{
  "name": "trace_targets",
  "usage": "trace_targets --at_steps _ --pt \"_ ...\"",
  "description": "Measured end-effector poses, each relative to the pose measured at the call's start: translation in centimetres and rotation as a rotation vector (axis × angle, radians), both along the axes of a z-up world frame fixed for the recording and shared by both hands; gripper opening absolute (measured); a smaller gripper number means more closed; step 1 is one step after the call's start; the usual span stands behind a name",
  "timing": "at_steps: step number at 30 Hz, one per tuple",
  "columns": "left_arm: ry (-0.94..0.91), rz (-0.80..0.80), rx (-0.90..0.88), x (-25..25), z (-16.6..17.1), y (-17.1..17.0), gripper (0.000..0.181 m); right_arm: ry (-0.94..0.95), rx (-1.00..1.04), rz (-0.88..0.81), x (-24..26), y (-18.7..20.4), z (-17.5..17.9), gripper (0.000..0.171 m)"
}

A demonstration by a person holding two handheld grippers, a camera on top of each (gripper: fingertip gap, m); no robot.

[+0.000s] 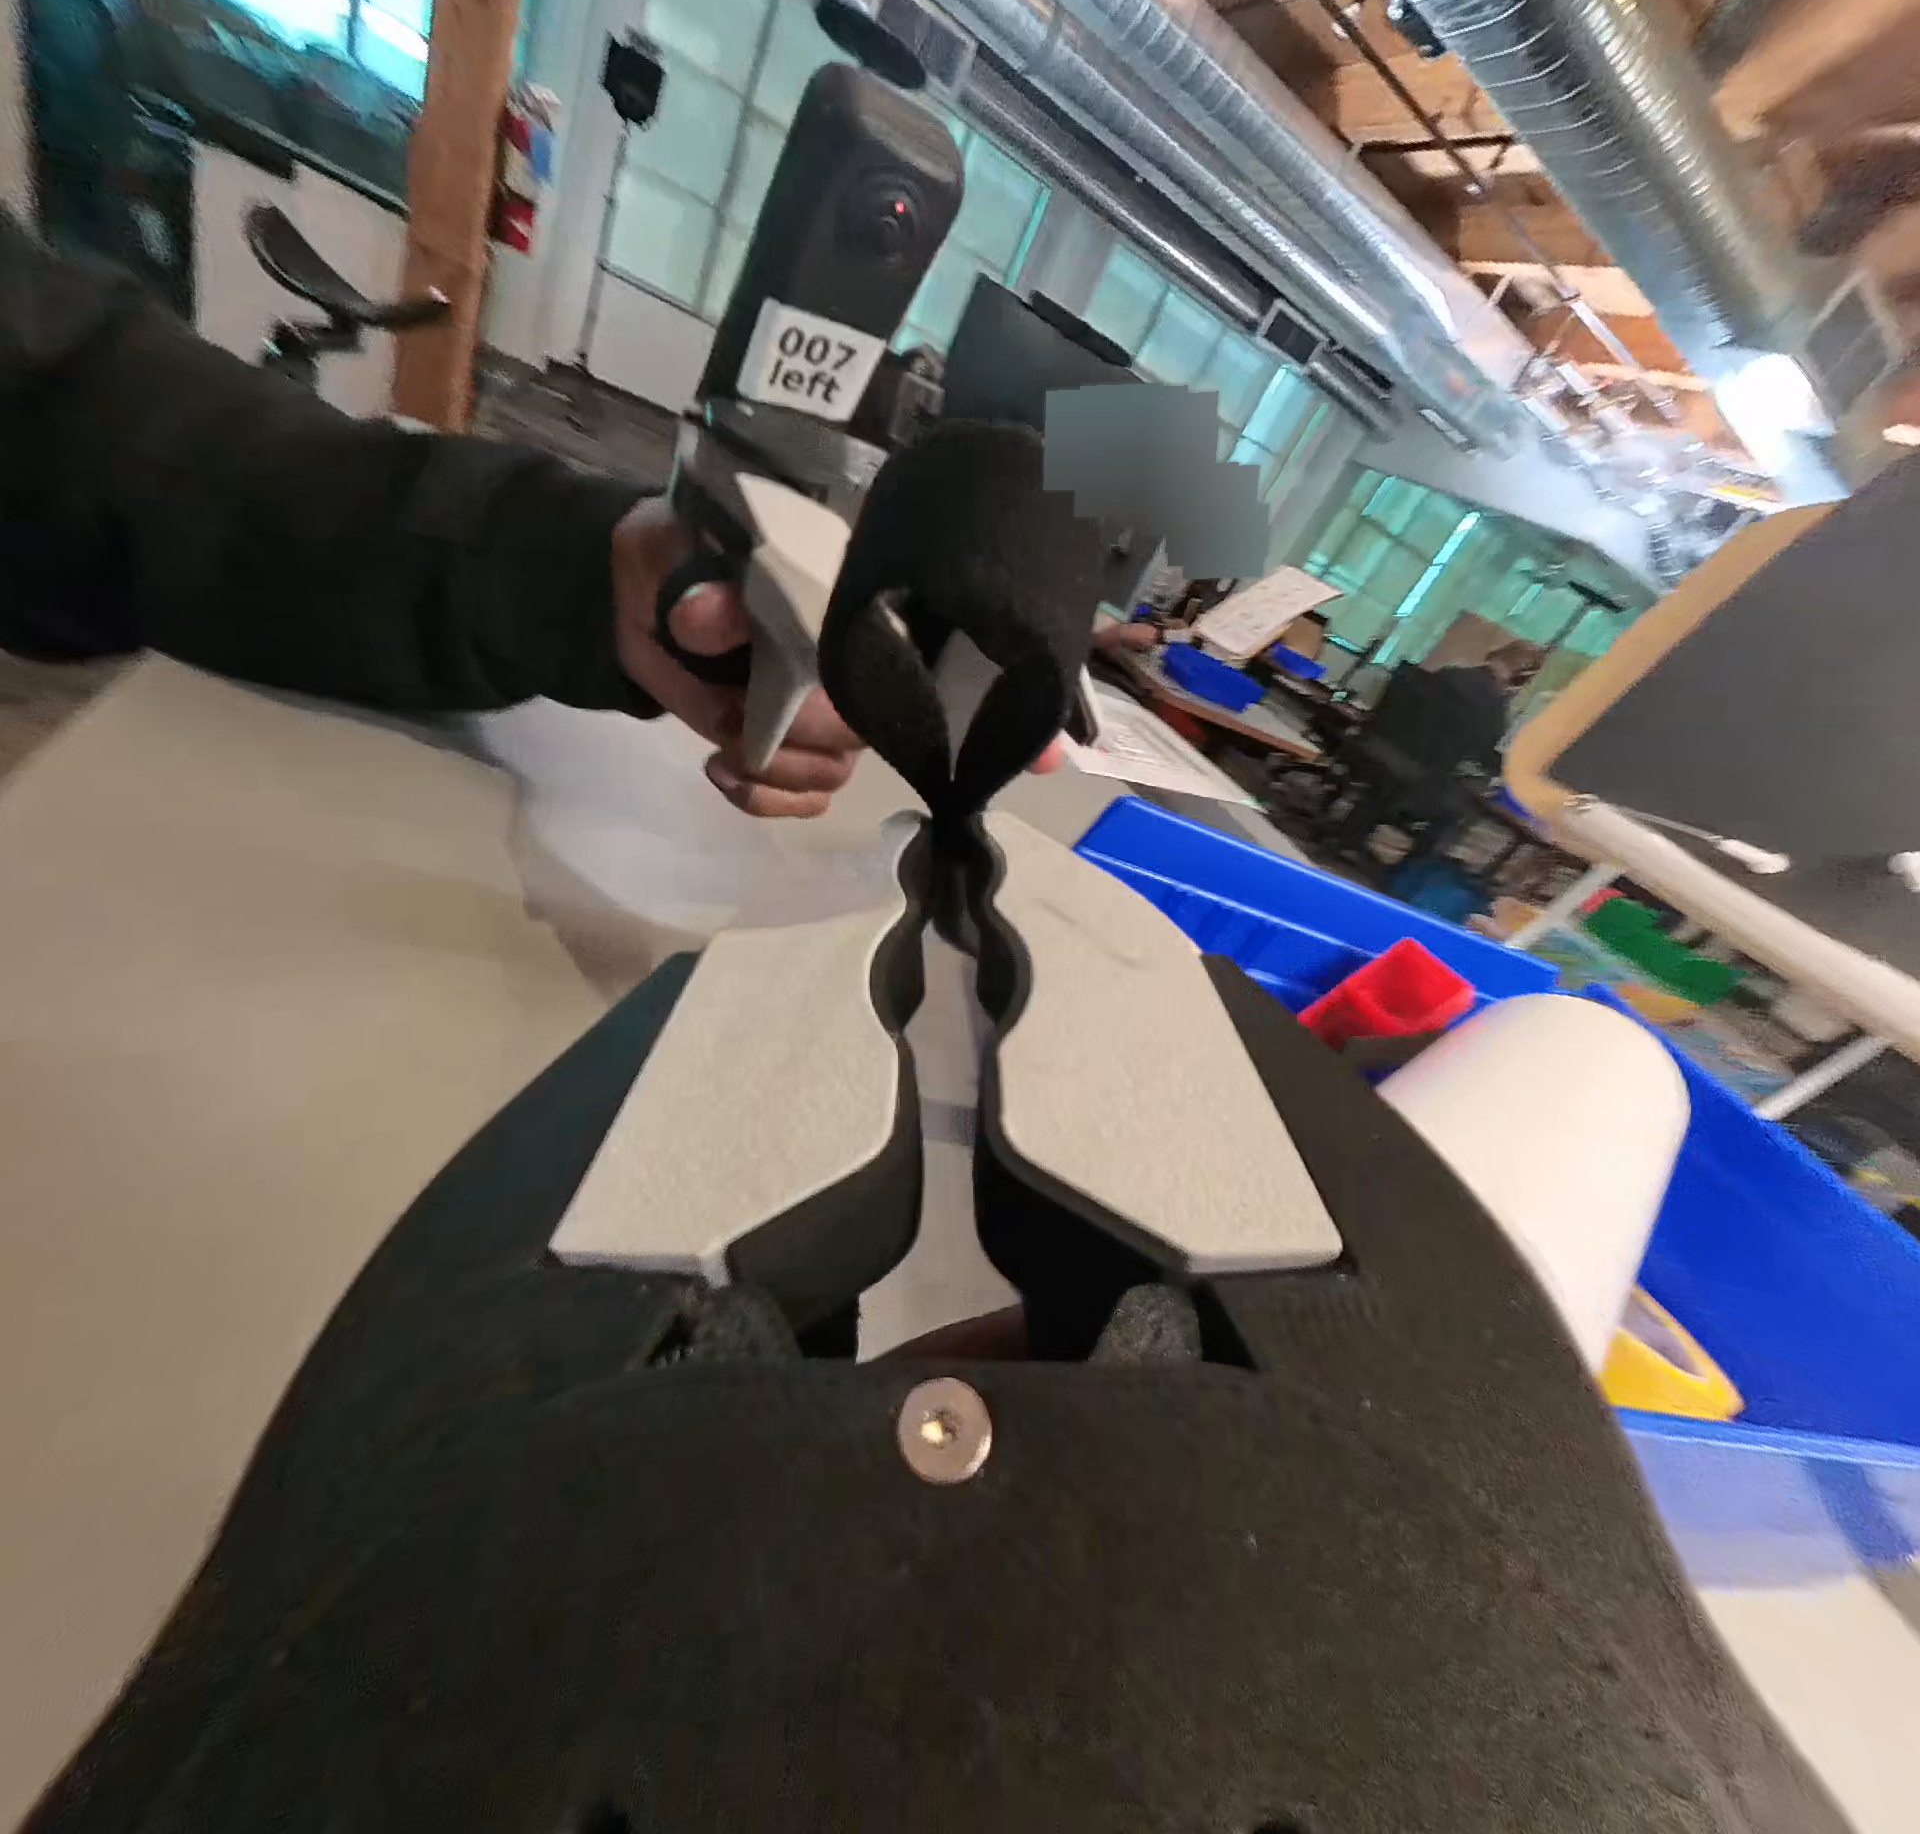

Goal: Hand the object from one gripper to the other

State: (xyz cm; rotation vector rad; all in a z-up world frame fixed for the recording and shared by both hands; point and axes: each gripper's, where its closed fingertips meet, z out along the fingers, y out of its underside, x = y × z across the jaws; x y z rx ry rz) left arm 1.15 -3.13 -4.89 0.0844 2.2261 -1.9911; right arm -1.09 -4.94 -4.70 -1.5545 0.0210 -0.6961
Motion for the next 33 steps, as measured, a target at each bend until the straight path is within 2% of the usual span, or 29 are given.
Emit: trace_targets --at_steps 5,8,9,10,13,16,19,24,26,30,33 --pt "-0.265 -0.061 0.118 -2.7 -2.2 -1.3 0.051 0.146 0.017 0.162 -1.6 0.7 -0.5 0.004" --pt "-0.302 -0.068 0.189 -3.3 -3.6 -1.8 0.026 0.213 0.025 0.223 -2.1 0.9 -0.8 0.004" --pt "-0.298 -0.072 0.2 -3.4 -3.8 -1.9 0.012 0.224 0.03 0.22 -2.0 0.9 -0.8 0.004" --pt "-0.282 -0.059 0.206 -3.2 -3.8 -2.0 0.01 0.229 0.031 0.211 -1.8 0.8 -0.9 0.004" --pt "-0.248 0.017 0.195 -2.1 -3.2 -1.9 0.006 0.213 0.039 0.15 -0.9 0.4 -0.7 0.006" --pt "-0.35 0.129 0.17 -0.7 -2.2 -1.6 0.006 0.169 0.052 0.076 0.1 -0.1 -0.3 0.007" --pt "-0.591 0.262 0.165 0.5 -0.9 -1.0 0.006 0.136 0.052 0.02 0.8 -0.9 0.2 0.009" --pt "-1.218 0.378 0.207 0.0 0.3 -0.5 0.006 0.176 0.049 0.001 1.4 -1.8 0.4 0.01" --pt "-1.379 0.346 0.219 -0.9 -0.1 -0.6 0.006 0.309 0.042 0.068 1.1 -1.6 -0.3 0.01" --pt "-1.525 0.313 0.219 -2.0 -0.4 -0.6 0.005 0.813 0.083 0.322 -0.6 -0.6 -1.9 0.024" --pt "-1.583 0.3 0.225 -2.5 -0.7 -0.9 0.005 0.991 0.119 0.421 -1.2 -0.2 -2.4 0.029"
